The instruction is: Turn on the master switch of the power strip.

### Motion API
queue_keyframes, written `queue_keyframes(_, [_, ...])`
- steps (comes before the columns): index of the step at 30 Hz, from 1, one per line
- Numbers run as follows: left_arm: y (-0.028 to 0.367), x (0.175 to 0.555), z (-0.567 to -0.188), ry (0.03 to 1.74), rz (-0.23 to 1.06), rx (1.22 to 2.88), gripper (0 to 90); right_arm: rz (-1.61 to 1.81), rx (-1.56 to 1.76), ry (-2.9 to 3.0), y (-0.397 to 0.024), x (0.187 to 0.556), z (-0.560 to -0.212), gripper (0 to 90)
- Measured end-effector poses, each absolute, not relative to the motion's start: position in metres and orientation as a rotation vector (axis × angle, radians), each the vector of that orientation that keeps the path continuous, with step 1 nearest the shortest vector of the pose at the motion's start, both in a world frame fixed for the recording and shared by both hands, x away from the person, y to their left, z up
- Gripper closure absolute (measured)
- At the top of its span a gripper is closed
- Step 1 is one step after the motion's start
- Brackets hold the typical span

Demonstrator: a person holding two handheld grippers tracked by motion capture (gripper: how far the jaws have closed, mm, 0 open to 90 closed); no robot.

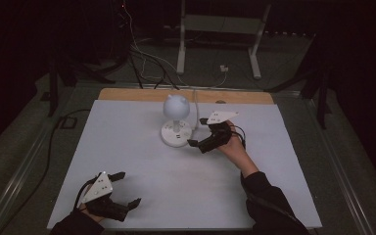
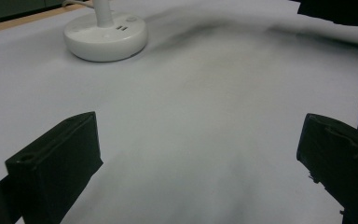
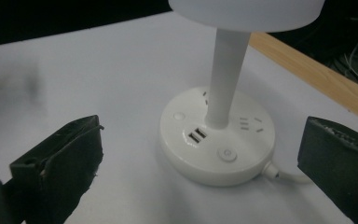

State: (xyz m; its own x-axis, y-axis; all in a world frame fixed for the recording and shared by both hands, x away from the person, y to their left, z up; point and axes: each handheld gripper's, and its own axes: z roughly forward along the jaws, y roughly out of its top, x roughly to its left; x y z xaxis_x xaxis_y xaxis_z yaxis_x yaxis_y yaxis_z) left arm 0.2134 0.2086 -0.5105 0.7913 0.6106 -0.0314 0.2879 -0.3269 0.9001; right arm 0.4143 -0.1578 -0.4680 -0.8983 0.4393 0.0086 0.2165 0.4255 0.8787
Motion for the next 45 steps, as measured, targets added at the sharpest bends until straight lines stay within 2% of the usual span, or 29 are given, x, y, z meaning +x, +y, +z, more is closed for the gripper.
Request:
queue_keyframes(12, [0.209, 0.214, -0.511, 0.682, 0.381, 1.925, 0.1, 1.383, 0.488, 2.549, -0.148, 0.430, -0.478, 0.1])
queue_keyframes(14, [0.209, 0.214, -0.511, 0.682, 0.381, 1.925, 0.1, 1.376, 0.487, 2.553, -0.146, 0.430, -0.479, 1.9])
queue_keyframes(15, [0.209, 0.214, -0.511, 0.682, 0.382, 1.925, 0.1, 1.378, 0.484, 2.562, -0.144, 0.432, -0.481, 6.5])
queue_keyframes(19, [0.209, 0.214, -0.511, 0.682, 0.381, 1.926, 0.1, 1.380, 0.495, 2.565, -0.142, 0.434, -0.484, 6.6])
queue_keyframes(21, [0.209, 0.214, -0.511, 0.682, 0.380, 1.925, 0.1, 1.368, 0.498, 2.574, -0.141, 0.436, -0.485, 14.1])
queue_keyframes(22, [0.209, 0.214, -0.511, 0.682, 0.380, 1.925, 0.1, 1.368, 0.498, 2.574, -0.141, 0.436, -0.485, 14.1])
queue_keyframes(27, [0.209, 0.214, -0.511, 0.683, 0.381, 1.923, 0.1, 1.385, 0.535, 2.565, -0.144, 0.442, -0.490, 27.9])
queue_keyframes(28, [0.209, 0.214, -0.511, 0.684, 0.381, 1.924, 0.1, 1.362, 0.545, 2.566, -0.144, 0.443, -0.492, 35.5])
queue_keyframes(29, [0.209, 0.214, -0.511, 0.684, 0.380, 1.925, 0.1, 1.362, 0.545, 2.566, -0.144, 0.443, -0.492, 35.5])
queue_keyframes(30, [0.209, 0.214, -0.511, 0.684, 0.379, 1.924, 0.1, 1.352, 0.544, 2.570, -0.145, 0.445, -0.494, 41.5])
queue_keyframes(31, [0.209, 0.214, -0.511, 0.684, 0.379, 1.925, 0.1, 1.352, 0.544, 2.570, -0.145, 0.445, -0.494, 41.5])
queue_keyframes(34, [0.209, 0.214, -0.511, 0.685, 0.378, 1.924, 0.1, 1.347, 0.550, 2.581, -0.145, 0.448, -0.497, 55.0])
queue_keyframes(37, [0.209, 0.214, -0.512, 0.681, 0.381, 1.924, 0.1, 1.344, 0.541, 2.596, -0.146, 0.450, -0.498, 63.2])
queue_keyframes(39, [0.209, 0.214, -0.512, 0.681, 0.380, 1.922, 0.1, 1.334, 0.530, 2.597, -0.145, 0.451, -0.499, 64.8])
queue_keyframes(40, [0.209, 0.214, -0.512, 0.681, 0.381, 1.922, 0.1, 1.333, 0.513, 2.605, -0.145, 0.452, -0.500, 70.0])
queue_keyframes(43, [0.209, 0.214, -0.512, 0.682, 0.379, 1.922, 0.1, 1.337, 0.505, 2.602, -0.145, 0.453, -0.500, 76.3])
queue_keyframes(45, [0.209, 0.214, -0.512, 0.684, 0.378, 1.924, 0.1, 1.320, 0.498, 2.602, -0.144, 0.453, -0.499, 77.7])
